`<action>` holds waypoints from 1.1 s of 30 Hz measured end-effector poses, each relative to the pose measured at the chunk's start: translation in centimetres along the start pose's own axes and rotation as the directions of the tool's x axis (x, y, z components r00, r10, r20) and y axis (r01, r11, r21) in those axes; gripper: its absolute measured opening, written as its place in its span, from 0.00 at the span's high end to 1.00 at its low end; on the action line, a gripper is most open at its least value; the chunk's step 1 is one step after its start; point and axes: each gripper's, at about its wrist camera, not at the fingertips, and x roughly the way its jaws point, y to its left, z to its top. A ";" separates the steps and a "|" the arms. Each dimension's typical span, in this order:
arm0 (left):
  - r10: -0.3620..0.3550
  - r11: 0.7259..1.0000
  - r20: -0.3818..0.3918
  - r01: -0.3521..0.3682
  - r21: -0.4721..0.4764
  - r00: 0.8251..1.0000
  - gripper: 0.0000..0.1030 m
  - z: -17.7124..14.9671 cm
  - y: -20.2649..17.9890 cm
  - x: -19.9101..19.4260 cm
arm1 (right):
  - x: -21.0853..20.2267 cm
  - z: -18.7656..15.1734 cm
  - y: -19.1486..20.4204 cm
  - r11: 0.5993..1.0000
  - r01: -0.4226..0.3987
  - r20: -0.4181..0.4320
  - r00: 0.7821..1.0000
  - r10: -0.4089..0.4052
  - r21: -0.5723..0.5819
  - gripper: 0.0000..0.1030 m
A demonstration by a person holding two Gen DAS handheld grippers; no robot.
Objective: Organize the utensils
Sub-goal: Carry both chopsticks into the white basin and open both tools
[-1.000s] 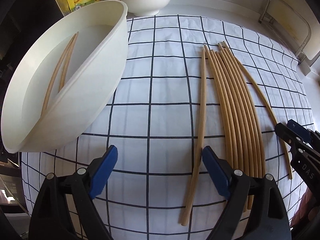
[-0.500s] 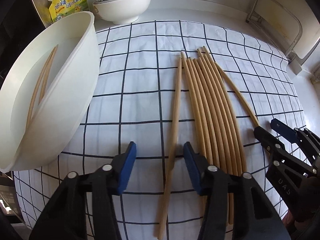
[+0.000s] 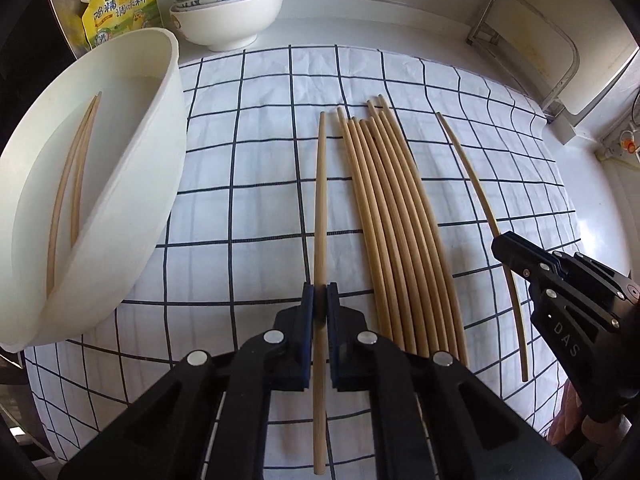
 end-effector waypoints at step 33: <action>0.122 0.977 0.168 -0.088 -0.195 0.978 0.93 5.4 24.2 -8.4 | 1.3 12.6 25.9 0.957 -0.251 0.010 0.967 0.255 -0.147 0.94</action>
